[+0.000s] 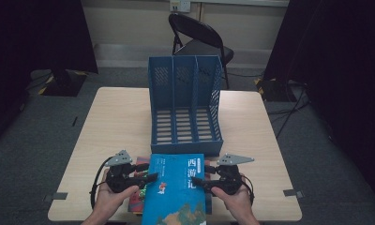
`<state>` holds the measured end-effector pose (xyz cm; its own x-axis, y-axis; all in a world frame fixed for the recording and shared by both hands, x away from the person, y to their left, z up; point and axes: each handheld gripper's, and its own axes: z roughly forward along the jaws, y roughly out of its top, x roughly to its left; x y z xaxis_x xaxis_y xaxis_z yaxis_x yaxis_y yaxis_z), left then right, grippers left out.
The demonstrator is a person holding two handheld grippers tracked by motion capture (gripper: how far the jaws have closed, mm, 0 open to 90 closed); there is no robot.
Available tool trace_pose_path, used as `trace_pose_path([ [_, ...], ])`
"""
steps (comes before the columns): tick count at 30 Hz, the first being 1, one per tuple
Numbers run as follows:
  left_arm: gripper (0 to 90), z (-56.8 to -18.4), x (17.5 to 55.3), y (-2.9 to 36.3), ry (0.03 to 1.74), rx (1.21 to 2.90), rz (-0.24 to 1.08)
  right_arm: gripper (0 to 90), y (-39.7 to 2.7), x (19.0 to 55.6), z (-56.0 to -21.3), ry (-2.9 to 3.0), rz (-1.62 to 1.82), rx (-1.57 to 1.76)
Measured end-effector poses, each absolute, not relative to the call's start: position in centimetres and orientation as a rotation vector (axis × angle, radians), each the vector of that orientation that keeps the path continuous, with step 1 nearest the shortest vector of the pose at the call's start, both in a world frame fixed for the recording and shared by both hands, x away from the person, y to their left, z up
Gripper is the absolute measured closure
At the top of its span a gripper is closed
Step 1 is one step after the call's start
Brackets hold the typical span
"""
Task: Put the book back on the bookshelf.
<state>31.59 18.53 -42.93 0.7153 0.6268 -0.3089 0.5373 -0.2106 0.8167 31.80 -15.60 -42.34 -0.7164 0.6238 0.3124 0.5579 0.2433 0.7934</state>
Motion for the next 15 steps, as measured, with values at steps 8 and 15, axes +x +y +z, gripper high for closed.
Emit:
trace_pose_path([
  [8, 41.9, -43.1, 31.7, 18.7, 0.909, 1.862, 0.089, 45.8, -15.9, 31.1, -41.5, 2.395, 1.58, 1.142],
  [15, 41.7, -43.1, 31.8, 18.7, 0.918, 1.859, 0.073, 44.3, -16.2, 31.1, -42.3, 2.403, 1.612, 1.19],
])
